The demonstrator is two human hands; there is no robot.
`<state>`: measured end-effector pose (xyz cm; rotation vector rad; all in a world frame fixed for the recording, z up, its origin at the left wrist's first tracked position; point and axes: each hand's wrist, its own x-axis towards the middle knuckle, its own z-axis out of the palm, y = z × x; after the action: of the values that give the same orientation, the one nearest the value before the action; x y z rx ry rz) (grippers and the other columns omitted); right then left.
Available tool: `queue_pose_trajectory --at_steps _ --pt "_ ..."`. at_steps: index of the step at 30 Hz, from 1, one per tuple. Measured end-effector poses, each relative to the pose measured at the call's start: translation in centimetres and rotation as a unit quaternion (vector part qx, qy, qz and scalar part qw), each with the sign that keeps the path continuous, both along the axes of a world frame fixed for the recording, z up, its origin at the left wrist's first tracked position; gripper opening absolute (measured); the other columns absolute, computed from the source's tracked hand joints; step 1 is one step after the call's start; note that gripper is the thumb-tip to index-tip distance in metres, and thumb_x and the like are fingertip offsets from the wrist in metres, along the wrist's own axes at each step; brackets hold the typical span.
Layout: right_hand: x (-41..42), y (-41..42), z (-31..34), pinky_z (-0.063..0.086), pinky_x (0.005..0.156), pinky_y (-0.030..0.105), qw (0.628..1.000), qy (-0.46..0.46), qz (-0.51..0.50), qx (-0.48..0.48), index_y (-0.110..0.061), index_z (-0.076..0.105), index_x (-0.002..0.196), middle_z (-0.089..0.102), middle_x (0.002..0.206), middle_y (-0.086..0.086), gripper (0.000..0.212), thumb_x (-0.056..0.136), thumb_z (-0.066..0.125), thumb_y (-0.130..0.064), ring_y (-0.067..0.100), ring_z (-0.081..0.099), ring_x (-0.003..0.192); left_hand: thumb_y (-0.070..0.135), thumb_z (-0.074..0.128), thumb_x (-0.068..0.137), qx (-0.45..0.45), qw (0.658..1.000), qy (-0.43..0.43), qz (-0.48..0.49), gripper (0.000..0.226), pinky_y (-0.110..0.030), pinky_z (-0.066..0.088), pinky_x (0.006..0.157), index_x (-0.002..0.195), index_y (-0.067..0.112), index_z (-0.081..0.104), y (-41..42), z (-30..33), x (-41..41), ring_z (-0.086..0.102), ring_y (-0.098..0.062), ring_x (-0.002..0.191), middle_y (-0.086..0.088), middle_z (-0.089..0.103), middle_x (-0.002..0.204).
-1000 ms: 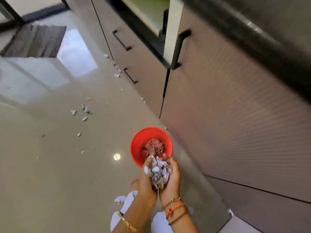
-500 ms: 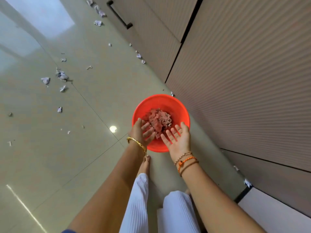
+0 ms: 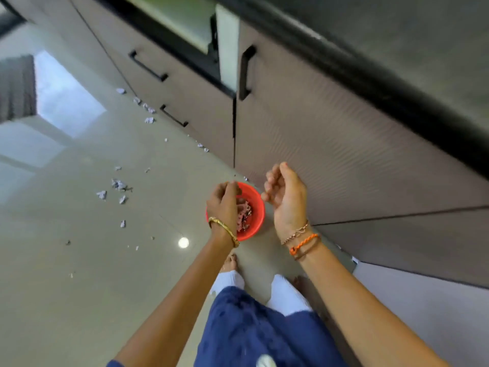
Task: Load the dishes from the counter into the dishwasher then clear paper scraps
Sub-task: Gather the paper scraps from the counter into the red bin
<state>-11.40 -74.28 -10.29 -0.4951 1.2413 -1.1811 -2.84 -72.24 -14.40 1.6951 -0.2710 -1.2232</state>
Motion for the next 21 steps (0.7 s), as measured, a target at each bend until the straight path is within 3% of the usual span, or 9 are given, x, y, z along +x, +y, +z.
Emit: queue_pose_trajectory --at_steps 2,4,8,11,16,21 --pt "-2.9 0.9 5.1 0.035 0.044 0.018 0.996 0.042 0.017 -0.082 -0.017 0.053 0.067 0.052 0.055 -0.011 0.017 0.077 0.054 -0.031 0.003 0.042 0.047 0.012 0.051 0.092 -0.093 0.992 -0.012 -0.081 0.024 -0.023 0.044 0.055 0.069 0.015 0.054 0.2 5.9 -2.1 0.053 -0.009 0.053 0.007 0.058 0.055" --pt "-6.1 1.3 8.9 0.038 0.047 0.018 0.982 0.092 0.012 -0.162 -0.016 0.056 0.069 0.054 0.058 -0.011 0.024 0.07 0.053 -0.039 0.005 0.044 0.051 0.015 0.054 0.09 -0.211 0.963 -0.026 -0.164 0.019 -0.02 0.044 0.055 0.071 0.014 0.055 -0.1 11.0 -4.6 0.053 -0.005 0.054 0.004 0.056 0.06" --pt "-14.4 1.8 15.2 0.04 0.05 0.017 0.939 0.183 -0.049 -0.286 -0.025 0.063 0.069 0.056 0.061 -0.01 0.02 0.077 0.048 -0.035 0.006 0.046 0.054 0.022 0.048 0.082 -0.345 0.891 0.014 -0.294 0.015 -0.016 0.044 0.051 0.072 0.016 0.057 -1.9 19.2 -11.8 0.053 -0.005 0.053 0.01 0.059 0.058" --pt "-21.0 1.3 18.0 0.041 0.051 0.016 0.897 0.267 -0.138 -0.324 -0.022 0.059 0.079 0.058 0.066 -0.013 0.016 0.078 0.047 -0.033 0.002 0.046 0.055 0.017 0.052 0.088 -0.354 0.857 0.059 -0.37 0.017 -0.015 0.043 0.049 0.072 0.015 0.058 -3.7 22.3 -18.7 0.054 -0.005 0.051 0.01 0.059 0.059" --pt "-34.1 0.2 20.7 0.041 0.05 0.015 0.83 0.347 -0.286 -0.331 -0.023 0.056 0.085 0.058 0.069 -0.016 0.015 0.079 0.048 -0.034 0.0 0.047 0.053 0.016 0.044 0.095 -0.314 0.835 0.103 -0.44 0.025 -0.015 0.043 0.05 0.073 0.016 0.057 -6.0 23.9 -32.1 0.055 -0.005 0.054 0.008 0.058 0.065" --pt "-48.9 0.4 21.6 0.038 0.05 0.017 0.816 0.361 -0.367 -0.264 -0.027 0.056 0.083 0.053 0.068 -0.01 0.005 0.08 0.053 -0.027 0.0 0.045 0.056 0.02 0.045 0.096 -0.253 0.827 0.104 -0.49 0.023 -0.017 0.043 0.05 0.077 0.017 0.058 -7.5 24.7 -46.4 0.056 -0.011 0.06 0.002 0.058 0.075"
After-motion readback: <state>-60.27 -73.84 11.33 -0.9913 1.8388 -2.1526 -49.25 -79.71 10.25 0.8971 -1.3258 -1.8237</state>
